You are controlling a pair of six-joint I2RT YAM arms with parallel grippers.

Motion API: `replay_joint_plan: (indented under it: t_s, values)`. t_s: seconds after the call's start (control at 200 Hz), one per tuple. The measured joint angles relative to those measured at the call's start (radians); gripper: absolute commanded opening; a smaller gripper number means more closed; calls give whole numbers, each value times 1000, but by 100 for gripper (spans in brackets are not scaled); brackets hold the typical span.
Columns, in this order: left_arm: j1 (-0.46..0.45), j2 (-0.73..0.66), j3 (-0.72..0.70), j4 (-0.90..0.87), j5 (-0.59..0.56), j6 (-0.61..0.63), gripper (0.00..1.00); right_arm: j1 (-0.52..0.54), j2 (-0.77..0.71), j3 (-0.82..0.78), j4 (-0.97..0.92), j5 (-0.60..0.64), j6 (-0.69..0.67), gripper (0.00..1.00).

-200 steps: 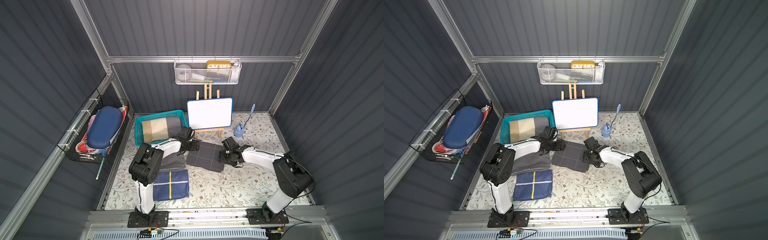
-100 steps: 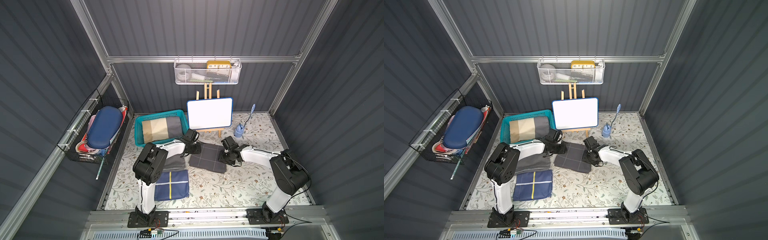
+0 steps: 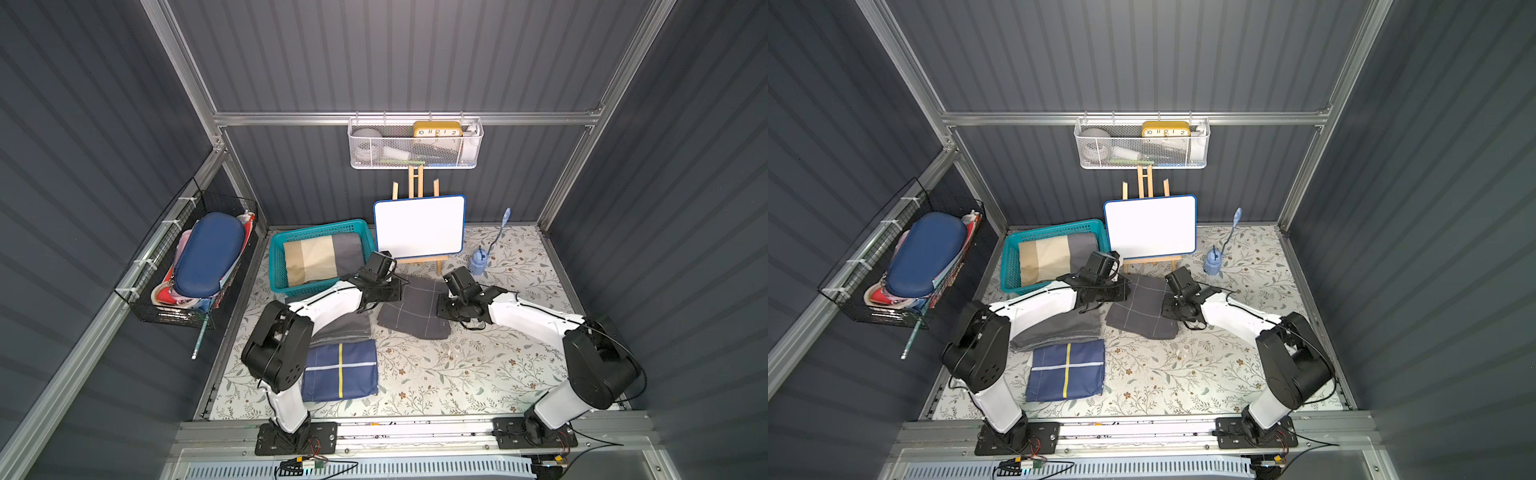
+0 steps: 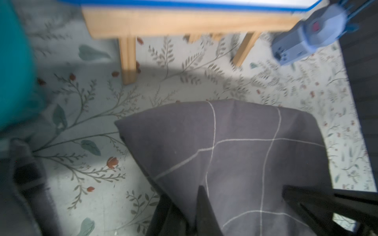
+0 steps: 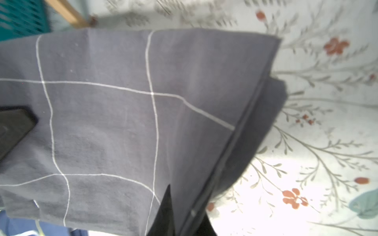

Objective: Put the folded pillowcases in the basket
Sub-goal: Pick up the pillowcase from the center of the board, then place the pillowcase in the basket.

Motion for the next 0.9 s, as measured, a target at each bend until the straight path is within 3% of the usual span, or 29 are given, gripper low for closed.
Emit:
replay_joint_plan:
  t_s: [0.27, 0.475, 0.675, 0.795, 0.9]
  values:
    - [0, -301, -48, 19, -84, 1, 0, 76, -100, 187, -54, 61, -80, 5]
    - [0, -459, -45, 9, -284, 0, 0, 132, -50, 420, -62, 71, -156, 5]
    - [10, -444, 53, -50, -480, 15, 0, 163, 138, 703, -85, 64, -211, 5]
    - [59, -346, 206, -111, -513, 19, 0, 182, 286, 886, -105, 57, -235, 4]
    - [141, -299, 242, -127, -500, 19, 0, 192, 415, 1041, -124, 46, -246, 4]
